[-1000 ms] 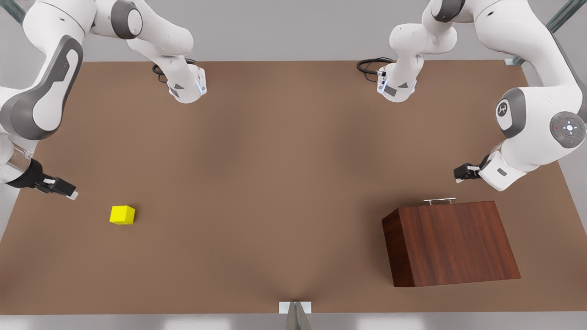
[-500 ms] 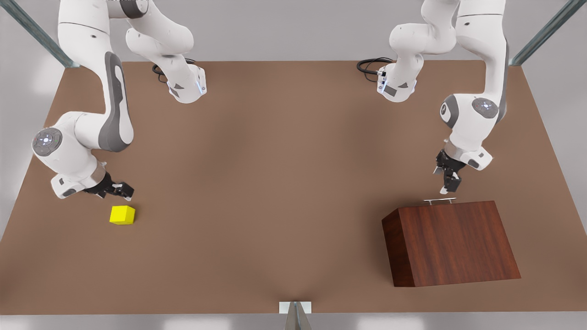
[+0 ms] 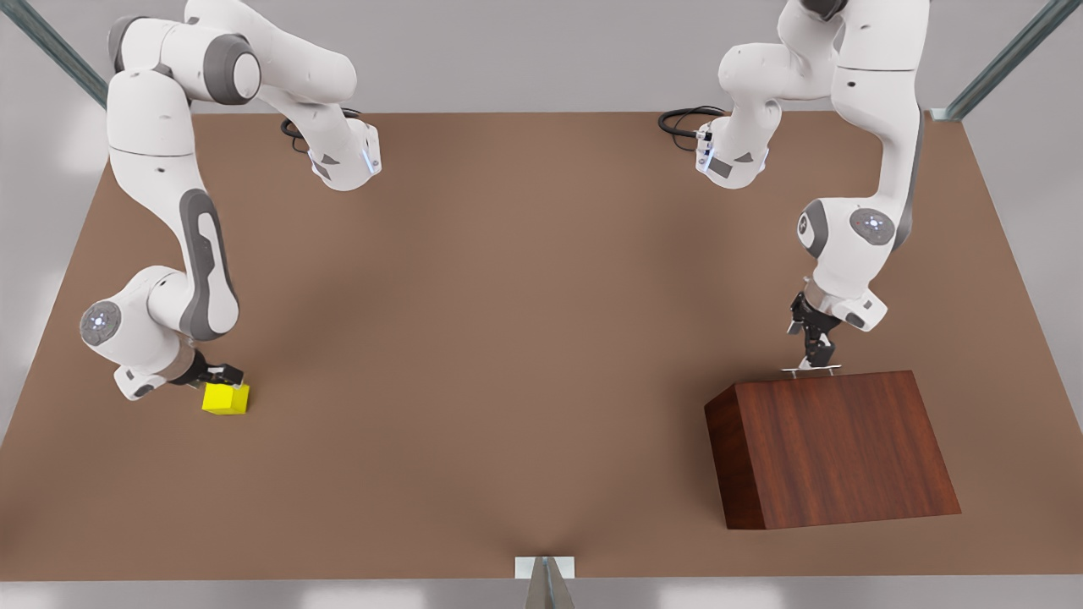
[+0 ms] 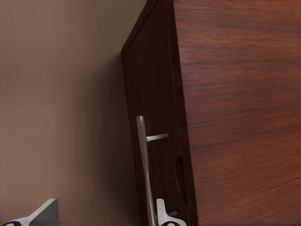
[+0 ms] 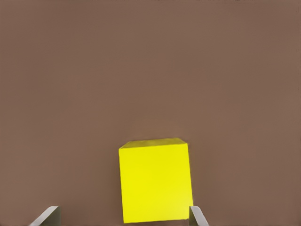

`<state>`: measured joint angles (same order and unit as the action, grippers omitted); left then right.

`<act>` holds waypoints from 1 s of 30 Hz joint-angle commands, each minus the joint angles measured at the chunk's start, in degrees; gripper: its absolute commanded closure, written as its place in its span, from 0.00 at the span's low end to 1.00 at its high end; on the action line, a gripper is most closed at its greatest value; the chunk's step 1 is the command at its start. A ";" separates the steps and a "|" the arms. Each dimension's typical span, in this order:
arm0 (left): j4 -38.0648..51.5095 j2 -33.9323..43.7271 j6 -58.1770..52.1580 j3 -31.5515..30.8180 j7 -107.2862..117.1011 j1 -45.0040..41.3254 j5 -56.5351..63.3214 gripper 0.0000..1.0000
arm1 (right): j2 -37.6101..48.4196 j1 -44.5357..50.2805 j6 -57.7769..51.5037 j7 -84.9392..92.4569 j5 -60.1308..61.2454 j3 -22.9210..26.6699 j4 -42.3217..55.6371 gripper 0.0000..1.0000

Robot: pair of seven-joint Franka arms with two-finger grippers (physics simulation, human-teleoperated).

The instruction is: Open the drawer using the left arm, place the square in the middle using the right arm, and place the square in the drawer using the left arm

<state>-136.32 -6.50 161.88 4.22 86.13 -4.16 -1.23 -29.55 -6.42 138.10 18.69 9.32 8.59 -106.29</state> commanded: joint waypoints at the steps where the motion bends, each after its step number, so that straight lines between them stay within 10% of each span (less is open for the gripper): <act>1: 0.00 -0.35 0.19 0.00 0.00 -0.06 0.00 0.00 | -0.42 0.00 -0.02 0.29 -0.09 0.20 0.47 0.00; 18: 0.35 -2.12 1.86 0.62 -0.09 1.44 0.17 0.00 | -9.38 1.50 7.36 4.69 0.70 1.87 4.16 0.00; 30: -0.87 0.08 -3.68 0.70 0.97 1.35 0.00 0.00 | -9.82 1.24 8.85 4.51 1.41 1.34 2.76 0.26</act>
<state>-137.63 -5.97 158.24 5.00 87.10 -2.84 -1.16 -39.30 -5.19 146.87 23.25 10.72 9.93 -103.49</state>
